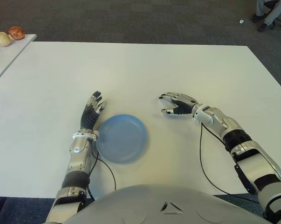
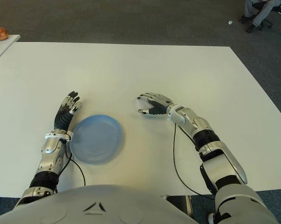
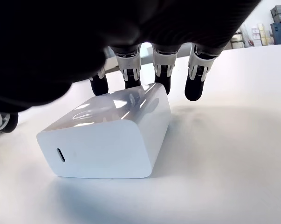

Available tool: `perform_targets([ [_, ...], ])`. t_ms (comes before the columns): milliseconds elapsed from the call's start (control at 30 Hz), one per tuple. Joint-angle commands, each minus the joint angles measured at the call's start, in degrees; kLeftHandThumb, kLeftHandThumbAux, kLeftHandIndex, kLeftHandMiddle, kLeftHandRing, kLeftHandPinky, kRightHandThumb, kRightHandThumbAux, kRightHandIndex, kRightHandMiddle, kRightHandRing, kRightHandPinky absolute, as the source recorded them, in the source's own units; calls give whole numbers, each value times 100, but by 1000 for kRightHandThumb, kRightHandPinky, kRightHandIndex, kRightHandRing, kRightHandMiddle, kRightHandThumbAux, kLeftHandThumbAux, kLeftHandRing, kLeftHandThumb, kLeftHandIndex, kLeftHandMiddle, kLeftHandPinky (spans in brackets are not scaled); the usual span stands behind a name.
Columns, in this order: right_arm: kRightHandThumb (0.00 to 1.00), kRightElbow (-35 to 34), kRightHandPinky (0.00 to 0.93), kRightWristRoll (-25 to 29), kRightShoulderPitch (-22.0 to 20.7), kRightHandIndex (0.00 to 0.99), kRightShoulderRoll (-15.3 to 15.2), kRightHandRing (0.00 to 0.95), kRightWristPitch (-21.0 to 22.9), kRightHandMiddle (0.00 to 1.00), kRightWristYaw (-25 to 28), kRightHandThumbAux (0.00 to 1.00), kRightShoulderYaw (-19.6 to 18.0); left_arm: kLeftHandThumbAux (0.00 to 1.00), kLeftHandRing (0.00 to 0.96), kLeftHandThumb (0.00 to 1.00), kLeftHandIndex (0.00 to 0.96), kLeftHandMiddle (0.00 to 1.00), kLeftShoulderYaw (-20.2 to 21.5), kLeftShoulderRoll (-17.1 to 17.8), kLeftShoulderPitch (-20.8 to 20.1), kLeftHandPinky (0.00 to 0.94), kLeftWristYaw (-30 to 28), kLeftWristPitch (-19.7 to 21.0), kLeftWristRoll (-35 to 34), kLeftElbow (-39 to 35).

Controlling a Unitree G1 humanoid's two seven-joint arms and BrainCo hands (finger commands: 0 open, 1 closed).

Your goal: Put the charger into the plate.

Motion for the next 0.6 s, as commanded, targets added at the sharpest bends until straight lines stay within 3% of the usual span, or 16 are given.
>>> perform_targets([
  [33,323,267,0,-112,-55,0,75,0,-60,0,-137,163,129,527,32,0,21,63,-6,-30,345,12,-81,311,-15,319],
  [600,312,1126,0,-948,-423,1,231,0,-118,0,-2256,104,641,516,28,0,22,61,18,3,370,9,-134,325,-51,297],
])
